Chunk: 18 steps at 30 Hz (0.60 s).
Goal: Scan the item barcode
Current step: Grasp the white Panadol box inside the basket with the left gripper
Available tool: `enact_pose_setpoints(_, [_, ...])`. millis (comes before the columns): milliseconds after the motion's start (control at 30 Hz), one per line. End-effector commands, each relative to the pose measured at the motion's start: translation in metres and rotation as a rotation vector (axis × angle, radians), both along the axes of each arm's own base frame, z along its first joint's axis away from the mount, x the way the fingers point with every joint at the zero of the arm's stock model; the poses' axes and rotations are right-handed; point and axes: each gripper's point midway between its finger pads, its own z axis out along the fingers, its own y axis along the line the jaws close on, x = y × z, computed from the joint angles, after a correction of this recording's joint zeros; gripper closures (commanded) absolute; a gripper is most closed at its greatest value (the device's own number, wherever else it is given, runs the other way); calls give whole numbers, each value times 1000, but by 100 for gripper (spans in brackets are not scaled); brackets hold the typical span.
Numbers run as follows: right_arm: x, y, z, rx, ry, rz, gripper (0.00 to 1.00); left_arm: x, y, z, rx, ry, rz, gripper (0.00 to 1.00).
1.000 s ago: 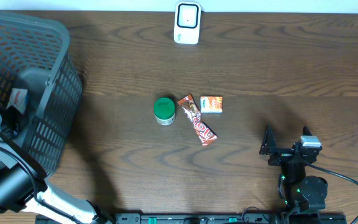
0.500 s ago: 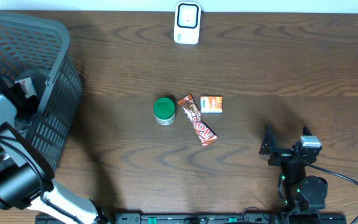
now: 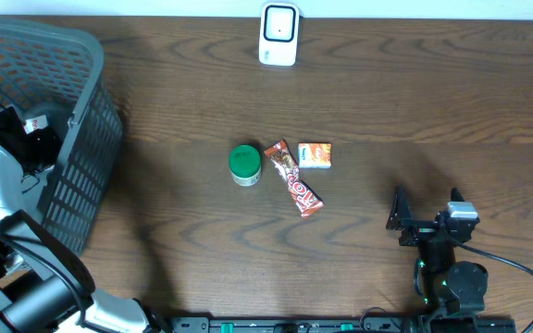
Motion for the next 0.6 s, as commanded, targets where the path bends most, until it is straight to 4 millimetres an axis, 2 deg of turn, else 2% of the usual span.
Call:
enact_pose_setpoints(0, [0, 0, -1, -13, 4, 0, 1, -6, 12, -15, 41, 59, 34, 7])
enact_pose_setpoints(100, [0, 0, -1, -13, 4, 0, 1, -8, 22, -20, 87, 85, 44, 0])
enact_pose_setpoints(300, [0, 0, -1, -13, 4, 0, 1, 2, 29, -25, 116, 65, 16, 0])
enact_pose_setpoints(567, [0, 0, -1, -13, 4, 0, 1, 13, 26, -59, 77, 76, -41, 1])
